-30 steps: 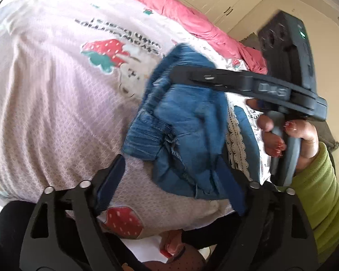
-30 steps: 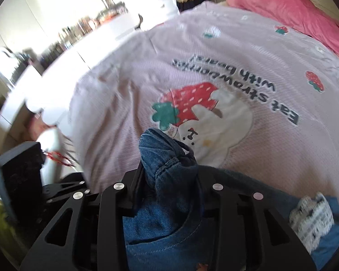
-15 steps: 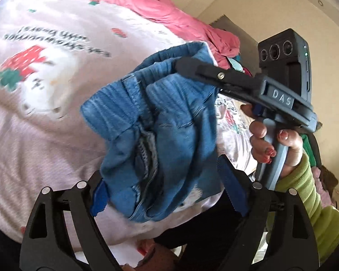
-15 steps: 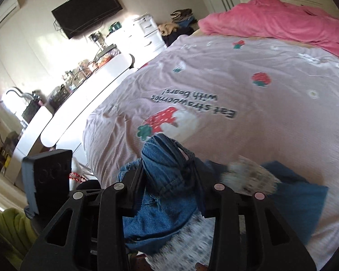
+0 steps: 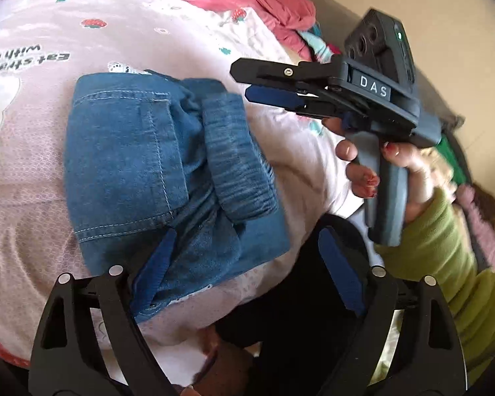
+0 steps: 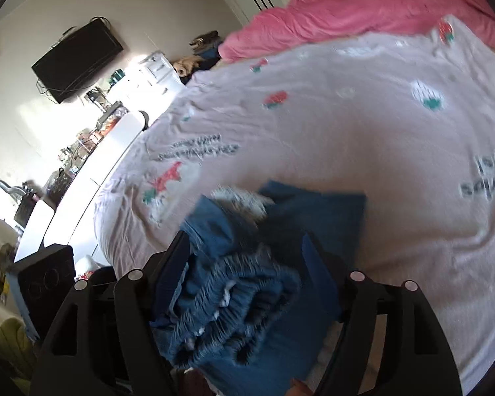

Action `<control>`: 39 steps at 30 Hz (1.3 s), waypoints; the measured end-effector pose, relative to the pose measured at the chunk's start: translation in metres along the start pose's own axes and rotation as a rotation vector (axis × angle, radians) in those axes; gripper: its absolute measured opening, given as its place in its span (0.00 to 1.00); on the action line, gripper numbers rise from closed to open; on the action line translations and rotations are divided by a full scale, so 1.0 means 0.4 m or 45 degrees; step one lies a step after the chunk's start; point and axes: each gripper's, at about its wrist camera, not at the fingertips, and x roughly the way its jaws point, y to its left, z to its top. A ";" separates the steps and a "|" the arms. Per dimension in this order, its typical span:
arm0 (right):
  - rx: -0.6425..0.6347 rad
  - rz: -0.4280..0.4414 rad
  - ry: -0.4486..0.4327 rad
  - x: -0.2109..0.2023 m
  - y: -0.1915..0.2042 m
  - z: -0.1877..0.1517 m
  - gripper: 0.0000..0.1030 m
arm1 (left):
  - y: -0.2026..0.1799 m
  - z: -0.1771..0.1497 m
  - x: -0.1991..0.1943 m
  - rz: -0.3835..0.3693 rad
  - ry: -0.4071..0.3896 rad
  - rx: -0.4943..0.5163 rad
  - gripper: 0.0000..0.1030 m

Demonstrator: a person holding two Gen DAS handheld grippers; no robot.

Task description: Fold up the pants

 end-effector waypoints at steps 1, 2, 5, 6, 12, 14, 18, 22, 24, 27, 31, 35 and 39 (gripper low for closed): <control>-0.012 -0.018 0.027 0.011 0.000 -0.010 0.71 | -0.004 -0.003 0.000 0.009 0.004 0.005 0.78; -0.023 -0.041 0.049 0.020 0.001 -0.019 0.71 | -0.003 -0.009 0.005 0.010 0.005 0.001 0.78; -0.048 -0.214 0.140 0.055 -0.019 -0.042 0.70 | 0.003 -0.009 0.004 -0.001 0.004 -0.011 0.79; -0.059 -0.256 0.150 0.060 -0.027 -0.048 0.70 | 0.005 -0.011 0.002 -0.005 0.005 -0.011 0.79; -0.032 -0.232 0.081 0.032 -0.031 -0.071 0.70 | -0.002 -0.015 -0.018 0.014 -0.012 -0.003 0.79; -0.064 -0.228 0.022 -0.003 -0.013 -0.075 0.70 | -0.004 -0.010 -0.037 0.029 -0.034 0.002 0.80; -0.100 -0.242 -0.070 -0.066 0.011 -0.100 0.71 | 0.002 0.003 -0.087 0.102 -0.106 0.008 0.84; -0.145 -0.284 -0.118 -0.111 0.040 -0.133 0.72 | 0.020 0.029 -0.117 0.193 -0.159 0.016 0.85; -0.176 -0.281 -0.139 -0.135 0.058 -0.158 0.72 | 0.028 0.044 -0.119 0.209 -0.169 0.016 0.86; -0.247 -0.274 -0.142 -0.146 0.101 -0.186 0.72 | 0.045 0.065 -0.115 0.246 -0.178 0.017 0.87; -0.386 -0.230 -0.083 -0.135 0.165 -0.223 0.72 | 0.076 0.095 -0.090 0.268 -0.161 0.001 0.87; -0.545 -0.182 0.019 -0.084 0.240 -0.264 0.72 | 0.124 0.122 -0.057 0.291 -0.154 -0.051 0.87; -0.730 -0.221 0.089 -0.025 0.315 -0.295 0.61 | 0.163 0.166 -0.015 0.312 -0.122 -0.075 0.79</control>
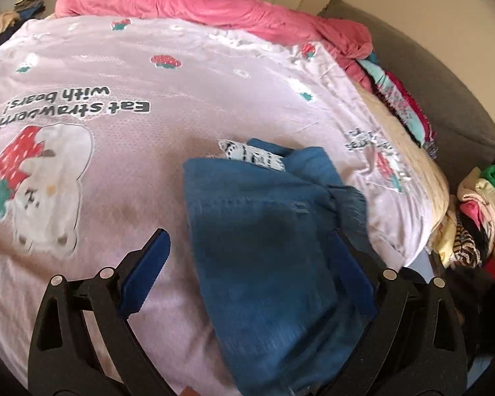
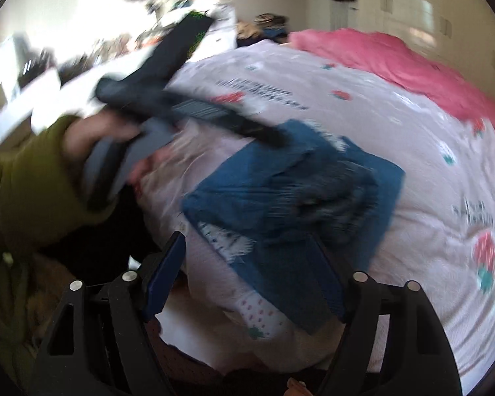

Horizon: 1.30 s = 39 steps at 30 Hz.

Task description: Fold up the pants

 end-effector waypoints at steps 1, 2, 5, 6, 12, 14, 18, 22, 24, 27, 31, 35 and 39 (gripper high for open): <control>-0.042 -0.019 0.011 0.010 0.017 0.005 0.54 | 0.004 0.012 0.018 -0.010 0.022 0.006 0.64; -0.088 -0.044 0.026 0.024 0.033 0.011 0.51 | 0.007 0.020 0.037 -0.001 0.041 0.013 0.59; -0.166 -0.072 0.033 0.047 0.061 0.029 0.42 | 0.017 0.018 0.071 0.006 0.061 0.019 0.57; -0.190 -0.082 0.033 0.051 0.072 0.035 0.41 | 0.022 0.013 0.076 0.000 0.055 0.018 0.57; -0.362 -0.137 0.056 0.087 0.098 0.072 0.41 | 0.046 0.005 0.076 -0.061 0.027 -0.006 0.58; -0.454 -0.187 0.078 0.116 0.105 0.078 0.41 | 0.044 0.003 0.076 -0.061 0.024 0.000 0.58; -0.577 -0.161 0.136 0.162 0.123 0.060 0.05 | 0.051 0.004 0.078 -0.080 0.023 -0.016 0.63; -0.662 -0.108 0.163 0.116 0.141 0.021 0.04 | 0.053 0.005 0.083 -0.100 0.028 -0.018 0.66; -0.620 -0.108 0.176 0.105 0.128 0.006 0.04 | 0.047 0.006 0.085 -0.097 0.028 -0.007 0.67; -0.520 -0.084 0.172 0.115 0.107 -0.010 0.04 | 0.038 0.005 0.087 -0.090 0.025 0.005 0.68; -0.431 -0.065 0.167 0.147 0.103 -0.020 0.09 | 0.041 0.003 0.086 -0.099 0.024 -0.001 0.68; -0.394 -0.054 0.156 0.149 0.119 -0.029 0.22 | 0.040 0.003 0.085 -0.098 0.018 0.006 0.68; -0.357 -0.063 0.154 0.143 0.124 -0.024 0.25 | 0.042 0.002 0.080 -0.103 0.011 0.000 0.68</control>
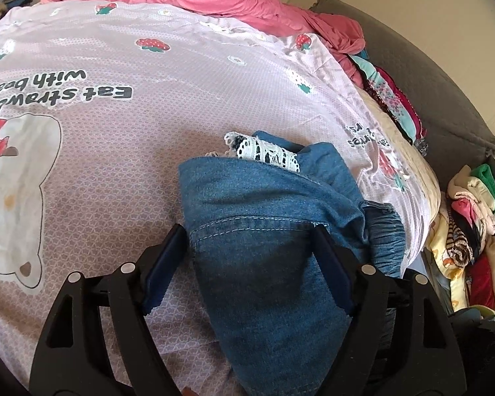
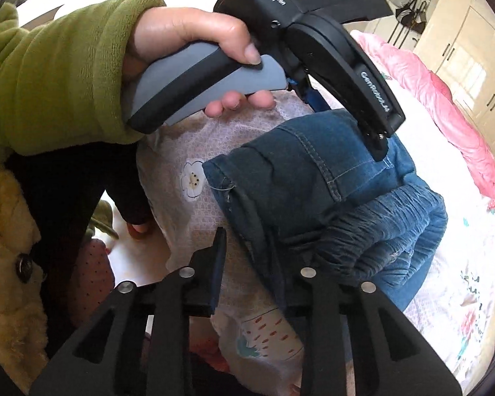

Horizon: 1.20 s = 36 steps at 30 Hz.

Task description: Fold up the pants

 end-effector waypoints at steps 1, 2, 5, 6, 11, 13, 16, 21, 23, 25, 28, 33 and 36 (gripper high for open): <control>0.008 -0.001 -0.001 -0.003 -0.001 0.001 0.26 | 0.000 -0.001 -0.002 0.000 -0.002 -0.001 0.68; 0.023 0.002 -0.006 -0.010 -0.003 0.004 0.26 | 0.000 -0.001 -0.002 0.001 -0.003 -0.001 0.68; 0.065 0.010 -0.020 -0.026 -0.008 0.010 0.32 | 0.002 -0.005 -0.007 -0.002 -0.010 -0.009 0.68; 0.077 0.006 -0.029 -0.032 -0.008 0.012 0.32 | 0.003 -0.006 -0.010 -0.002 -0.014 -0.011 0.68; 0.153 -0.007 -0.098 -0.073 -0.019 0.016 0.34 | 0.005 -0.014 -0.044 0.037 -0.062 -0.010 0.69; 0.191 -0.003 -0.137 -0.101 -0.031 0.016 0.40 | 0.003 -0.014 -0.059 0.044 -0.086 -0.017 0.69; 0.242 0.002 -0.196 -0.137 -0.044 0.010 0.42 | -0.010 -0.014 -0.083 0.080 -0.119 0.002 0.69; 0.317 -0.037 -0.290 -0.203 -0.066 -0.005 0.44 | -0.045 -0.013 -0.132 0.144 -0.184 0.051 0.72; 0.344 -0.047 -0.324 -0.224 -0.078 -0.012 0.48 | -0.065 -0.015 -0.159 0.178 -0.220 0.082 0.73; 0.369 -0.068 -0.361 -0.242 -0.088 -0.014 0.48 | -0.077 -0.018 -0.178 0.195 -0.238 0.101 0.73; 0.432 -0.099 -0.402 -0.262 -0.117 -0.018 0.49 | -0.094 -0.027 -0.201 0.205 -0.252 0.120 0.78; 0.585 -0.159 -0.436 -0.275 -0.186 -0.041 0.66 | -0.110 -0.049 -0.216 0.211 -0.240 0.135 0.82; 0.673 -0.205 -0.423 -0.273 -0.231 -0.058 0.68 | -0.110 -0.065 -0.212 0.214 -0.219 0.131 0.85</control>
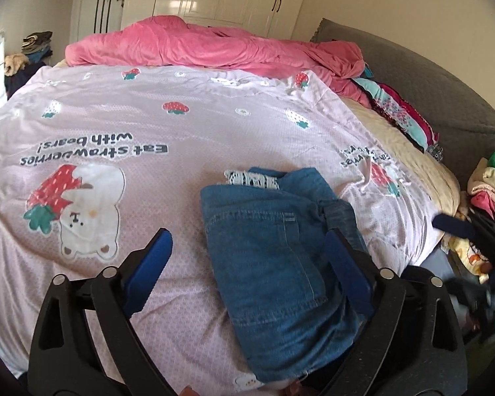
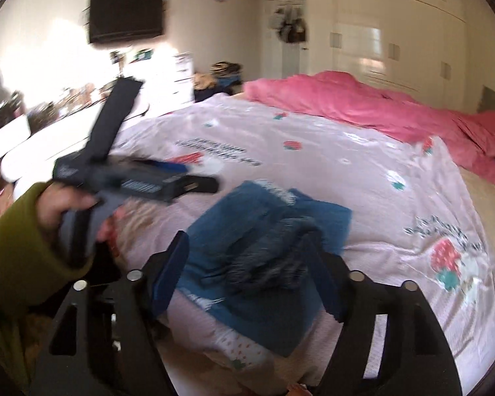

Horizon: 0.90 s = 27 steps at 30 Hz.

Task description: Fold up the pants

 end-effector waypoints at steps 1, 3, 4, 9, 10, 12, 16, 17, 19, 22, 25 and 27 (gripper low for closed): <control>0.020 -0.019 0.009 0.008 -0.011 -0.005 0.68 | 0.000 -0.005 0.002 0.002 0.008 -0.002 0.85; 0.064 -0.055 0.019 0.012 -0.038 -0.011 0.69 | 0.003 -0.016 0.006 0.008 0.024 -0.003 0.85; 0.083 -0.064 0.025 0.015 -0.049 -0.015 0.69 | 0.004 -0.022 0.009 0.021 0.032 0.000 0.86; 0.158 -0.119 0.063 0.040 -0.088 -0.036 0.74 | 0.011 -0.040 0.024 0.036 0.060 -0.007 0.87; 0.171 -0.125 0.072 0.043 -0.093 -0.041 0.74 | 0.011 -0.041 0.026 0.040 0.064 -0.007 0.87; 0.197 -0.140 0.095 0.058 -0.109 -0.048 0.74 | 0.012 -0.045 0.034 0.033 0.075 -0.011 0.87; 0.293 -0.140 0.163 0.094 -0.142 -0.067 0.74 | 0.012 -0.056 0.058 0.001 0.116 -0.031 0.88; 0.334 -0.129 0.182 0.106 -0.154 -0.073 0.74 | 0.011 -0.059 0.064 -0.005 0.126 -0.037 0.88; 0.400 -0.098 0.210 0.122 -0.170 -0.080 0.74 | 0.011 -0.067 0.080 -0.023 0.148 -0.046 0.87; 0.498 -0.046 0.234 0.147 -0.196 -0.091 0.74 | 0.014 -0.076 0.107 -0.035 0.178 -0.061 0.87; 0.547 0.021 0.269 0.180 -0.212 -0.097 0.59 | 0.020 -0.083 0.132 -0.078 0.213 -0.092 0.78; 0.557 0.064 0.314 0.215 -0.218 -0.100 0.50 | 0.021 -0.086 0.146 -0.114 0.234 -0.115 0.71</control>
